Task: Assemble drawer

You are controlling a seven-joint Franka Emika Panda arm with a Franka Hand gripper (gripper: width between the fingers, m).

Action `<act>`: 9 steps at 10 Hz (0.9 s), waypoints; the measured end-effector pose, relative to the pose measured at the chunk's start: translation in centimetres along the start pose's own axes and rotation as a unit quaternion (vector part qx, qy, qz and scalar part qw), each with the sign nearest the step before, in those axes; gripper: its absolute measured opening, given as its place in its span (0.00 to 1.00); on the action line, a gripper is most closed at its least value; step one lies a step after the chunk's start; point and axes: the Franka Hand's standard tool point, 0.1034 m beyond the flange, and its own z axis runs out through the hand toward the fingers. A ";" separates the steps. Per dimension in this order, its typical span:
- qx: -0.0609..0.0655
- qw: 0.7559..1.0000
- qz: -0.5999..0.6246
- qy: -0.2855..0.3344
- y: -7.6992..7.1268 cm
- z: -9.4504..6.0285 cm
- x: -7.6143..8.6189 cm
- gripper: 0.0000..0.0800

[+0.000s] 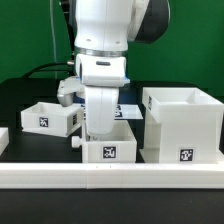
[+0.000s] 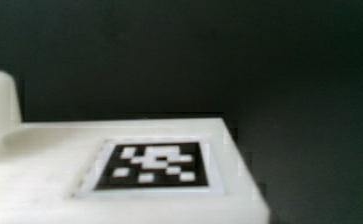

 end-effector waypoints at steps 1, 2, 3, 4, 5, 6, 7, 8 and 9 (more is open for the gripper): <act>0.001 1.000 0.000 0.000 -0.1 0.1 0.0 0.05; 0.001 1.000 0.000 0.000 -0.1 0.1 0.0 0.05; 0.003 1.000 0.002 0.000 0.0 0.1 0.3 0.05; 0.002 1.000 0.001 0.002 0.5 -0.2 1.2 0.05; -0.001 1.000 0.002 0.004 1.0 -0.5 1.8 0.05; -0.005 1.000 0.007 0.005 1.2 -0.6 2.2 0.05; -0.012 1.000 0.009 0.007 1.4 -0.5 2.4 0.05; -0.009 1.000 0.010 0.007 1.3 -0.3 2.3 0.05; -0.007 1.000 0.011 0.007 1.2 -0.1 2.3 0.05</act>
Offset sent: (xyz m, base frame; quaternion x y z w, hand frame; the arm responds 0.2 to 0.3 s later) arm 0.0196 0.0269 0.0059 0.0029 -0.0044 -0.0229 0.9997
